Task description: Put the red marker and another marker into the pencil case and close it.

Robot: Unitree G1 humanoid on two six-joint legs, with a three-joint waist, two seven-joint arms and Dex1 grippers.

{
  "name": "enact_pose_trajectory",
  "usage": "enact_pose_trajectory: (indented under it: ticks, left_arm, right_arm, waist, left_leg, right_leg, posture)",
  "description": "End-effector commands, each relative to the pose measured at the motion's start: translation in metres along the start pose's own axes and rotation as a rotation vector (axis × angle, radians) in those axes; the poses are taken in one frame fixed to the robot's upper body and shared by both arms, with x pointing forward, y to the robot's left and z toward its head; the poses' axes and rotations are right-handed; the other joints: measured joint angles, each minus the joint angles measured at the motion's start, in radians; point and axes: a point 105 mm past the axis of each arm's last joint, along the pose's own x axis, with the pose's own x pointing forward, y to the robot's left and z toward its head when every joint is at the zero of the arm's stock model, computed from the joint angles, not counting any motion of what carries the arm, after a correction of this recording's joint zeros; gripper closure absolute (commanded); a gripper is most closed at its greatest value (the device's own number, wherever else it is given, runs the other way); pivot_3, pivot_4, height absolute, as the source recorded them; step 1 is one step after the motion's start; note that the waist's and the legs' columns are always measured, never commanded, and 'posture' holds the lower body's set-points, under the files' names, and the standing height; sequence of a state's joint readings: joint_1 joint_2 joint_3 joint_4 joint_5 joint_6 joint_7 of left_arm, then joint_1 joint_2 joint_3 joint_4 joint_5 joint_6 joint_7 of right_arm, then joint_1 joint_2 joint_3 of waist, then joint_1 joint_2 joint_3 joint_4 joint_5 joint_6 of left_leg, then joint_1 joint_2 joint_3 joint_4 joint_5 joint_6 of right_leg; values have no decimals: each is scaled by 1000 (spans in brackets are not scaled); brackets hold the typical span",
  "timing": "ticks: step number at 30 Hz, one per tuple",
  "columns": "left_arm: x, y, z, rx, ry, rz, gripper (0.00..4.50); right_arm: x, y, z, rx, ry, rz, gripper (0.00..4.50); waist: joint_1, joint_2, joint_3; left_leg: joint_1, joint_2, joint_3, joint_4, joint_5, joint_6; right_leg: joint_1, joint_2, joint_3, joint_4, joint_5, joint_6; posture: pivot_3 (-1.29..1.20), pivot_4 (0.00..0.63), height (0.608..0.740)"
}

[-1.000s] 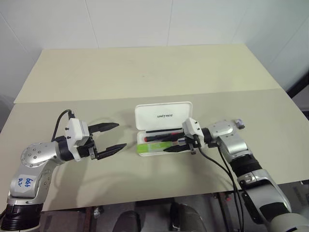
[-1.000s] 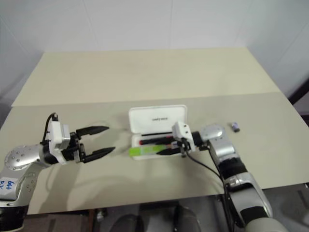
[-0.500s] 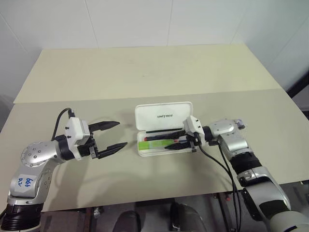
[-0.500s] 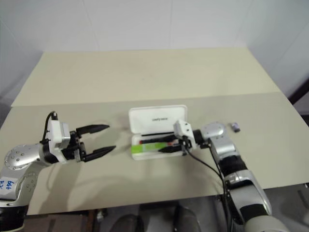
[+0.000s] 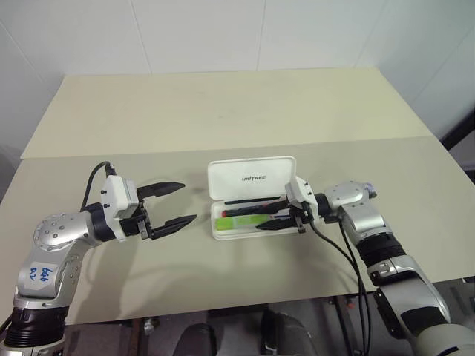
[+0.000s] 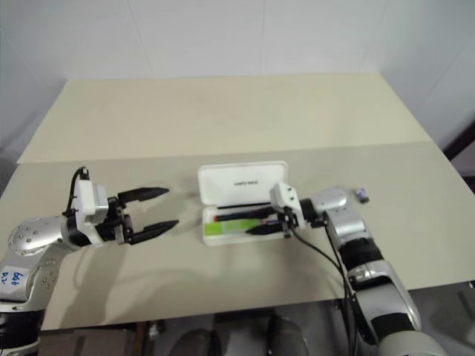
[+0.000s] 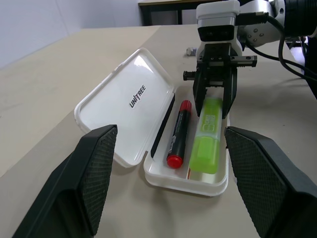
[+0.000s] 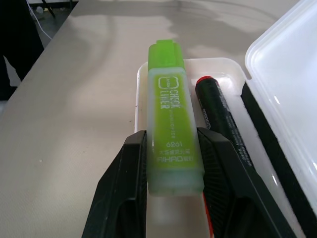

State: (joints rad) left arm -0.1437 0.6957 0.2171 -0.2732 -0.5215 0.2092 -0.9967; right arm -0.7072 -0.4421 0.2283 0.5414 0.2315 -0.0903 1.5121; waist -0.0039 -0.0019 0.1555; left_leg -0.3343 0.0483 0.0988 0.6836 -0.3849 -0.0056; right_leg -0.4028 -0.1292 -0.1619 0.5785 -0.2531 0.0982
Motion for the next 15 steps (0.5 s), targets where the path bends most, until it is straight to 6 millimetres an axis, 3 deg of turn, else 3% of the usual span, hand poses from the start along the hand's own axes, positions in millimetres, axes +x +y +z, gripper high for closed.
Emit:
enact_pose_trajectory:
  ticks: [1, 2, 11, 15]
  left_arm:
    - [0, 0, 9, 24, -23, -8, 812]
    - [0, 1, 9, 24, -22, -9, 812]
    - [2, 1, 9, 21, -27, -13, 812]
    - [4, 1, 9, 21, -28, -12, 812]
  right_arm:
    - [-6, 0, 7, -15, -35, 1, 3403]
    - [-7, 3, 6, 27, -26, 31, 3403]
    - [-4, -2, 12, -54, -50, 3, 144]
    - [-7, -7, 31, -76, -116, -27, 34]
  waist:
    - [0, 0, 0]
    - [0, 0, 0]
    - [-1, 0, 0]
    - [-1, 0, 0]
  left_leg:
    - [0, 0, 0, 0, 0, 0]
    - [0, 0, 0, 0, 0, 0]
    - [0, 0, 0, 0, 0, 0]
    - [0, 0, 0, 0, 0, 0]
  right_leg:
    - [0, 0, 0, 0, 0, 0]
    - [0, 0, 0, 0, 0, 0]
    - [0, 0, 0, 0, 0, 0]
    - [0, 0, 0, 0, 0, 0]
  posture:
    - [0, 150, 740]
    - [0, 150, 740]
    - [0, 150, 740]
    - [0, 150, 740]
